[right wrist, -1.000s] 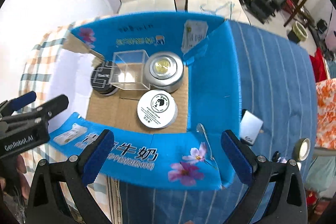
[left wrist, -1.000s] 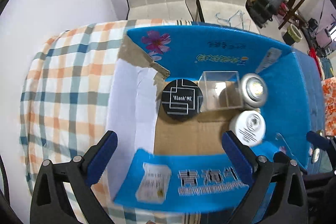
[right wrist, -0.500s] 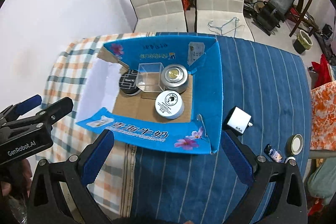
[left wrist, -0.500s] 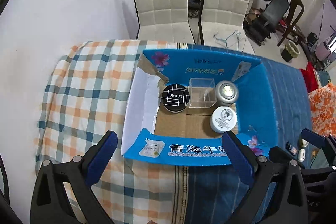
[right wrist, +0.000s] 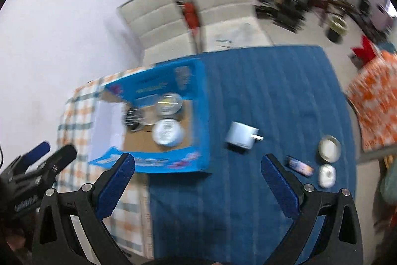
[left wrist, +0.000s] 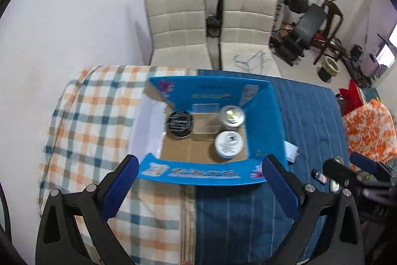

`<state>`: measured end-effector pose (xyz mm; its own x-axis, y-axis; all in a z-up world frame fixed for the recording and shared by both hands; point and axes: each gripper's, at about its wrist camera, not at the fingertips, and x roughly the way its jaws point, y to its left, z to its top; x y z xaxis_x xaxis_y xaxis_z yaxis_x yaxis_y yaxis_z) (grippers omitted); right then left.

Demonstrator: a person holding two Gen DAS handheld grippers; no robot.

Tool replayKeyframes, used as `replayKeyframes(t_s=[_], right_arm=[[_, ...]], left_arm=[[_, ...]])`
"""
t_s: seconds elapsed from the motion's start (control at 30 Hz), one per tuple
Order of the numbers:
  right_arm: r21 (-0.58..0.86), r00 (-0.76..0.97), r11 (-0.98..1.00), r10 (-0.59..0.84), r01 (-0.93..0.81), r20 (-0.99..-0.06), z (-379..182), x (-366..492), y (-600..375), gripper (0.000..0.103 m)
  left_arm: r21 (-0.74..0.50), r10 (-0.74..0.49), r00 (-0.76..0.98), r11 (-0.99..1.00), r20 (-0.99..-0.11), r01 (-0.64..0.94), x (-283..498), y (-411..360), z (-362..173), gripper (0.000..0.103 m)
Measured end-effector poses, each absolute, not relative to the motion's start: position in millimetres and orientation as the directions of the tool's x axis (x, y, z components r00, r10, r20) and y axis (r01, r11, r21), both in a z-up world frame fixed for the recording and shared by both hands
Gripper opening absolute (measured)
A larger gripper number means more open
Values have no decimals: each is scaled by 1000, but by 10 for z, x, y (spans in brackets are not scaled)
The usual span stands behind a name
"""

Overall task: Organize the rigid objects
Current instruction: 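Grasp the grey charger with the left tool while the right tool grasps the white round lid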

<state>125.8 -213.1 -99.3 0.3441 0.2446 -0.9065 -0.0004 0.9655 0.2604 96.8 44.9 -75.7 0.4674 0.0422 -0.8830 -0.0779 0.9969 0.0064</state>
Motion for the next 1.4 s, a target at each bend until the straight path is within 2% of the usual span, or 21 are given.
replayKeyframes(t_s=[0.27, 0.4, 0.67, 0.8, 0.97, 1.07, 1.1, 1.2, 1.33, 1.37, 1.4], right_arm=[[221, 283, 934, 140, 280, -949, -1493, 1235, -3514, 103], [219, 230, 902, 138, 373, -963, -1845, 1255, -4143, 103], [170, 111, 886, 135, 431, -985, -2688, 1573, -4854, 103], [175, 30, 882, 181, 437, -983, -3159, 1748, -4953, 103], [167, -25, 894, 195, 416, -980, -3472, 1816, -4863, 103], [159, -45, 899, 194, 409, -980, -3582, 1837, -4830, 103], [155, -50, 901, 191, 405, -980, -3610, 1845, -4829, 103], [138, -63, 899, 180, 416, -982, -3688, 1855, -4821, 102], [131, -79, 901, 179, 413, -981, -3801, 1855, -4861, 92], [126, -73, 906, 170, 405, -983, -3799, 1848, -4858, 90], [116, -68, 912, 155, 394, -986, -3791, 1842, -4854, 87]], left_arm=[[-108, -145, 351, 987, -925, 122, 1207, -759, -1262, 102], [-111, -163, 275, 974, -947, 197, 1414, -1405, -1549, 102], [-12, -47, 146, 972, -988, 234, 2173, -2107, -2329, 102], [49, 26, 85, 960, -996, 277, 2448, -2360, -2730, 102], [129, 129, 18, 948, -992, 290, 2591, -2420, -3163, 102], [136, 145, -16, 955, -989, 264, 2616, -2333, -3318, 102], [134, 146, -28, 958, -989, 254, 2625, -2306, -3361, 98], [65, 87, -95, 975, -992, 215, 2635, -2251, -3516, 94], [80, 100, -86, 974, -991, 214, 2626, -2203, -3613, 77], [62, 79, -77, 977, -994, 202, 2618, -2191, -3597, 70], [40, 55, -73, 981, -996, 190, 2615, -2183, -3575, 70]])
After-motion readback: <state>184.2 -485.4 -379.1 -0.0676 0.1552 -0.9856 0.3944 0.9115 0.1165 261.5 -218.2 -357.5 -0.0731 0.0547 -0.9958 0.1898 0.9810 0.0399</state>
